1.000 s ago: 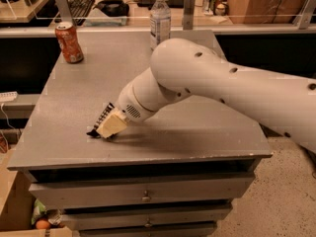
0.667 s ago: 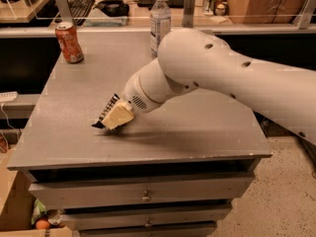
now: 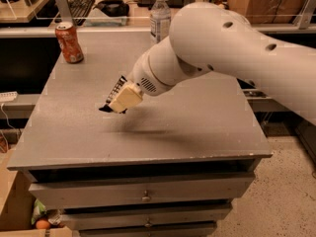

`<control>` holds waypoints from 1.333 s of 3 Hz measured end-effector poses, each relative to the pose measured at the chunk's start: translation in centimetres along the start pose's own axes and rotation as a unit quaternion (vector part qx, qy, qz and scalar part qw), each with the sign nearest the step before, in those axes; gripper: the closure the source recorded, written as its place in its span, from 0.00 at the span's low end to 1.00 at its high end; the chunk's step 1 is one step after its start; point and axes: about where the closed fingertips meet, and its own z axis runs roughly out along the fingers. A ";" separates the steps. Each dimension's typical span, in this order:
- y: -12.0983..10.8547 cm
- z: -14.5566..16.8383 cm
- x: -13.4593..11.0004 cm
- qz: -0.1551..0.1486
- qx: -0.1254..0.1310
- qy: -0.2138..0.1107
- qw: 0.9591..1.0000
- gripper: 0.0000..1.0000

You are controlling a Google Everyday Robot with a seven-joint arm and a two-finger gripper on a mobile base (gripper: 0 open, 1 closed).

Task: Move rxbar chocolate near coke can

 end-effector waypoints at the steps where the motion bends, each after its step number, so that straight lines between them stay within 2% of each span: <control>1: -0.5 0.7 -0.5 -0.003 0.003 -0.010 1.000 1.00; 3: -3.7 3.5 -2.5 -0.013 0.022 -0.045 0.999 1.00; 4: -6.2 6.3 -3.7 -0.013 0.026 -0.065 0.997 1.00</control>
Offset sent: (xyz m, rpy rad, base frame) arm 0.0550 0.0268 -0.0074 0.0693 -0.0779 0.0139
